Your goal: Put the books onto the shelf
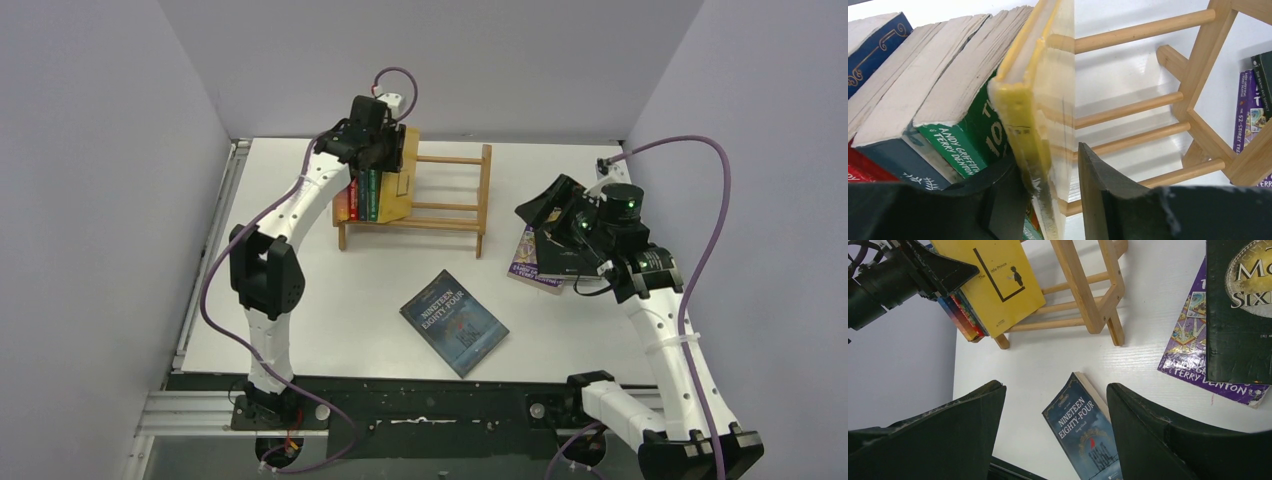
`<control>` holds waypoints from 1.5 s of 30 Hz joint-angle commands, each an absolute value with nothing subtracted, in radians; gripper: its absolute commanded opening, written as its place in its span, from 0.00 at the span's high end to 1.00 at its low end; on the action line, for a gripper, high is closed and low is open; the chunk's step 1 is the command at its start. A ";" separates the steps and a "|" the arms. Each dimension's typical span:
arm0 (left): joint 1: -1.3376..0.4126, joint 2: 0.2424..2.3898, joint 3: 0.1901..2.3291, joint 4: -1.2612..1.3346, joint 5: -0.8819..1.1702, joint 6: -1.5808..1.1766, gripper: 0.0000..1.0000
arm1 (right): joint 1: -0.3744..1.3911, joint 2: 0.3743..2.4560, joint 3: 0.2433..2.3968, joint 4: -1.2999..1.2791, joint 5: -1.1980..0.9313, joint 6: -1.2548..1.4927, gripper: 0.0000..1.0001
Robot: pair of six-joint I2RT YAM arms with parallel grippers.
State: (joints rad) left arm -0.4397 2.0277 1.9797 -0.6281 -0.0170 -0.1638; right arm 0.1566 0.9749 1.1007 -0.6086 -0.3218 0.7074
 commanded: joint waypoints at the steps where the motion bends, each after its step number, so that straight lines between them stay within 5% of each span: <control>1: -0.442 1.973 2.037 -0.572 -0.040 -0.151 0.63 | 0.151 0.952 1.093 -0.589 -0.308 0.696 0.24; 13: -0.434 1.740 1.949 -0.705 -0.110 -0.276 0.45 | 0.154 0.966 1.029 -0.651 -0.299 0.636 0.22; 27: -0.439 1.256 1.316 -0.740 -0.007 -0.674 0.09 | 0.336 1.113 0.933 -0.643 -0.174 0.637 0.15; 37: -0.559 1.180 0.880 -0.501 0.136 -0.930 0.08 | 0.447 1.252 0.847 -0.578 -0.140 0.664 0.15; 45: -0.588 1.264 0.724 -0.292 0.212 -1.036 0.08 | 0.490 1.303 0.777 -0.516 -0.163 0.699 0.18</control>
State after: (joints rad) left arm -0.5831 1.2427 0.7429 -0.4732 0.1593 -0.9642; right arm 0.4740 1.3083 0.7990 -0.5987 -0.1715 0.6739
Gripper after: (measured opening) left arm 0.920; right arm 0.829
